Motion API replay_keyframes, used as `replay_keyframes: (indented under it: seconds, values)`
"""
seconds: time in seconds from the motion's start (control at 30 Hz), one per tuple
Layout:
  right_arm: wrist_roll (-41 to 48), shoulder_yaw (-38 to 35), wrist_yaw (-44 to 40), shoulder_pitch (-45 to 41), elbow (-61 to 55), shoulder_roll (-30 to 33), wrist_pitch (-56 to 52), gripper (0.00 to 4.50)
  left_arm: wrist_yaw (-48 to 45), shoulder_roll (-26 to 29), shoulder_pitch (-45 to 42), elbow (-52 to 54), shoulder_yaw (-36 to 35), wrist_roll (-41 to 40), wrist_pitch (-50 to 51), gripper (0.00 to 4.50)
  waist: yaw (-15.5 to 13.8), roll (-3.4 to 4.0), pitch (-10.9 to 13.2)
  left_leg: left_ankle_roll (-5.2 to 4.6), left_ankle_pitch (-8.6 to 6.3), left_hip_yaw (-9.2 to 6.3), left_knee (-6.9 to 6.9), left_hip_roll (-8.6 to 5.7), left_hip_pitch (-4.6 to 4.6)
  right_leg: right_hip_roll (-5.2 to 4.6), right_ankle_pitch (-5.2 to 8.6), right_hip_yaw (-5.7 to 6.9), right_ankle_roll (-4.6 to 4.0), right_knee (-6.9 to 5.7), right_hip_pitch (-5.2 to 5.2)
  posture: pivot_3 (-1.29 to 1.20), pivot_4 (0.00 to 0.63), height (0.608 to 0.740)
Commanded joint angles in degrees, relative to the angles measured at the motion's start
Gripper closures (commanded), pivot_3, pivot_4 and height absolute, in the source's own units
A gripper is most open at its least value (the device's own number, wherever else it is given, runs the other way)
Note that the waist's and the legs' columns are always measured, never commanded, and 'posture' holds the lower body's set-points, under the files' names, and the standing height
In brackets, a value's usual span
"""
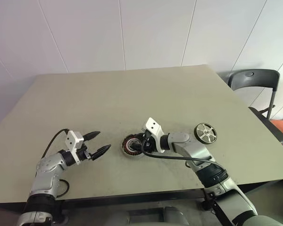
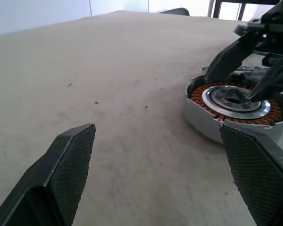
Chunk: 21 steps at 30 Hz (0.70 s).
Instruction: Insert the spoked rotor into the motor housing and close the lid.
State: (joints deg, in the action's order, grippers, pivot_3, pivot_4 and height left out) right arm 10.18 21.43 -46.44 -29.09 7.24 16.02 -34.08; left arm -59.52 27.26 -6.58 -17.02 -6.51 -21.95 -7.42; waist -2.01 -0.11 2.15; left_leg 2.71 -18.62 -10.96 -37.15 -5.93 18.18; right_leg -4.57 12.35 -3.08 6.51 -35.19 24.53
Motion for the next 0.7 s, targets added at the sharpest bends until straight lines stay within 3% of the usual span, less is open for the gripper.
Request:
replay_keyframes:
  seconds: [0.03,0.1,0.3,0.7]
  values:
    - [-0.46,-1.76,1.06,-1.9,0.2,-0.92,2.09,1.96,3.19,0.12,-0.19,8.21,0.16,-0.74,4.13,0.0,-0.1,0.0,0.0,0.0,0.0,0.0,0.0,0.0,-0.01,0.0,0.0,0.0,0.0,-0.01,-0.01,0.0,0.0,0.74]
    - [-1.33,-0.94,1.0,-1.77,0.5,-0.76,3.14,2.43,4.29,0.19,-0.42,10.37,0.32,-0.75,6.29,0.0,-0.08,0.0,0.0,0.01,0.01,0.01,-0.01,0.0,-0.02,0.0,0.0,0.0,0.0,-0.01,-0.02,0.0,0.0,0.74]
    - [-2.2,1.11,-1.09,-1.25,0.24,-0.37,3.26,4.47,4.21,1.01,-3.53,8.35,-0.48,-0.72,8.55,0.0,0.08,0.01,0.0,0.01,0.01,0.01,0.0,0.0,-0.04,0.01,0.0,0.0,0.01,-0.01,-0.03,0.0,0.0,0.74]
    - [-6.43,3.55,-2.08,-1.78,1.69,1.02,2.85,4.47,-1.47,1.31,-4.73,-5.56,-2.25,-0.19,-1.29,0.0,0.21,0.01,-0.02,0.01,0.01,0.02,0.0,0.0,-0.06,0.0,-0.01,0.0,0.0,0.0,-0.04,0.0,0.0,0.74]
